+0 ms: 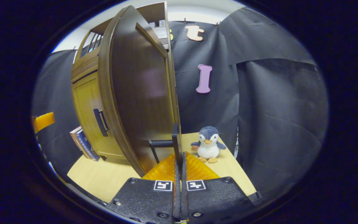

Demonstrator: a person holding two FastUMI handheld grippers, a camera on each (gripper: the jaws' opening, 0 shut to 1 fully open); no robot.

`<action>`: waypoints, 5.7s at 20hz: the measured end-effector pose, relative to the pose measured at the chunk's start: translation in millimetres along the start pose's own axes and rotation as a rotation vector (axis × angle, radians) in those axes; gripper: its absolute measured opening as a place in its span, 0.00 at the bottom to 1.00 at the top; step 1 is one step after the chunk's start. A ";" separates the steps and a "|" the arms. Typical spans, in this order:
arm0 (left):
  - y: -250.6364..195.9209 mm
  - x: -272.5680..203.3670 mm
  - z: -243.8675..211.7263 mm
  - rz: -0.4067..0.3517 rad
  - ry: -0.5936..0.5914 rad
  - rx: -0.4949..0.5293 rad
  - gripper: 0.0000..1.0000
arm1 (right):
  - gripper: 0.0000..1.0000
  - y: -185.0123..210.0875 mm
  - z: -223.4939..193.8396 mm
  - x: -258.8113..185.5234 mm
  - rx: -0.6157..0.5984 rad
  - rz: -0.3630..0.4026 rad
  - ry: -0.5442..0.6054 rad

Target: Open the right door of the double-door shoe cabinet with the right hand, and open the left door with the left hand.

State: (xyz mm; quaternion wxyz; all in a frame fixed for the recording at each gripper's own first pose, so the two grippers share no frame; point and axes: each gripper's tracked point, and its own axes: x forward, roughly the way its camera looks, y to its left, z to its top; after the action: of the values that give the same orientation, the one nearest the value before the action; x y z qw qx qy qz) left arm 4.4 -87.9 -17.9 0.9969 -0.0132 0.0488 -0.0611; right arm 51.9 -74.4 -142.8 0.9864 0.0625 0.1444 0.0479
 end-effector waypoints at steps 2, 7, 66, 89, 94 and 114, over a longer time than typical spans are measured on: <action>-9.7 -2.8 1.2 0.011 -0.004 0.002 0.96 | 0.04 -6.9 1.7 -0.1 -0.009 0.024 0.008; -32.1 -10.8 4.6 0.052 -0.009 0.015 0.96 | 0.04 -25.6 3.6 3.5 -0.026 0.090 0.040; 53.2 140.4 -60.5 0.013 -0.016 -0.021 0.96 | 0.98 109.3 51.4 -56.5 -0.097 -0.113 -0.144; 30.9 242.8 -107.5 -0.076 0.025 -0.061 0.33 | 1.00 90.0 42.7 -56.5 -0.172 -0.205 -0.063; 32.8 216.4 -111.5 -0.121 0.021 -0.038 0.25 | 1.00 92.1 38.7 -62.9 -0.169 -0.206 -0.059; 121.2 62.1 -131.7 -0.037 0.040 -0.067 0.24 | 1.00 130.5 28.1 -51.8 -0.182 -0.079 -0.034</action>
State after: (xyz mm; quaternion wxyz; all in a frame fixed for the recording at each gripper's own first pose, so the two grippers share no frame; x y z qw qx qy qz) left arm 67.3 22.0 -158.8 0.9934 -0.0464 0.0705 -0.0782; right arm 0.8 45.6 -83.8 0.9914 -0.0322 0.1252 0.0210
